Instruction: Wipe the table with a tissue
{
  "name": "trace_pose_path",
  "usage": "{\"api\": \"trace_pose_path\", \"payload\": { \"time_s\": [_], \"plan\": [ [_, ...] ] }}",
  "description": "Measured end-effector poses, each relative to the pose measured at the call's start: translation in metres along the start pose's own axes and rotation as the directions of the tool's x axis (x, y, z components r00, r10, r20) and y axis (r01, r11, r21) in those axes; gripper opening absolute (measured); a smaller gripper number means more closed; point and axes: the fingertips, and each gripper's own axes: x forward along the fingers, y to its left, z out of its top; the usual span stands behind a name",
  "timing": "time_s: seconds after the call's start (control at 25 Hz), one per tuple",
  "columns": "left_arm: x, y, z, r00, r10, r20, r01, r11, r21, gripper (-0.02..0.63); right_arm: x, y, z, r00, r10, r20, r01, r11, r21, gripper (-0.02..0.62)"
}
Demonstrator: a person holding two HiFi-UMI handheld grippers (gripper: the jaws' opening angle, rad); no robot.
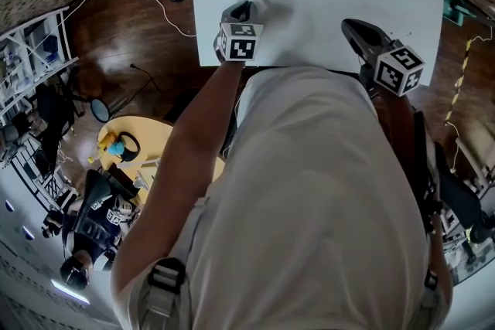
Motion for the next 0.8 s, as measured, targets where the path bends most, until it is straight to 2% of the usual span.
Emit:
{"api": "trace_pose_path", "payload": {
  "time_s": [0.08, 0.16, 0.28, 0.4, 0.52, 0.72, 0.8],
  "plan": [
    [-0.004, -0.018, -0.004, 0.996, -0.088, -0.027, 0.087, 0.996, -0.025, 0.018, 0.001, 0.001, 0.0, 1.0, 0.009, -0.002, -0.009, 1.0, -0.004, 0.008],
    [-0.01, -0.039, -0.006, 0.983, -0.176, -0.051, 0.176, 0.984, -0.012, 0.02, 0.004, 0.004, 0.002, 1.0, 0.019, -0.001, -0.019, 1.0, -0.008, 0.008],
    [-0.023, -0.064, -0.004, 0.968, -0.251, -0.028, 0.252, 0.968, 0.021, 0.021, 0.009, 0.007, 0.006, 1.0, 0.03, 0.006, -0.03, 0.999, -0.015, 0.008],
    [-0.036, -0.069, 0.004, 0.965, -0.261, 0.022, 0.261, 0.965, 0.007, 0.021, 0.011, 0.009, 0.007, 0.999, 0.035, 0.014, -0.035, 0.999, -0.017, 0.008],
    [-0.042, -0.057, 0.008, 0.969, -0.243, 0.054, 0.245, 0.969, -0.035, 0.021, 0.011, 0.011, 0.006, 0.999, 0.032, 0.025, -0.032, 0.999, -0.012, 0.008],
    [-0.035, -0.027, 0.018, 0.977, -0.197, 0.082, 0.208, 0.965, -0.162, 0.023, 0.005, 0.01, 0.006, 0.999, 0.022, 0.048, -0.022, 1.0, 0.002, 0.008],
    [-0.027, -0.022, 0.024, 0.979, -0.19, 0.077, 0.201, 0.962, -0.183, 0.023, 0.001, 0.004, 0.008, 0.998, 0.011, 0.056, -0.011, 1.0, 0.01, 0.008]
  ]
}}
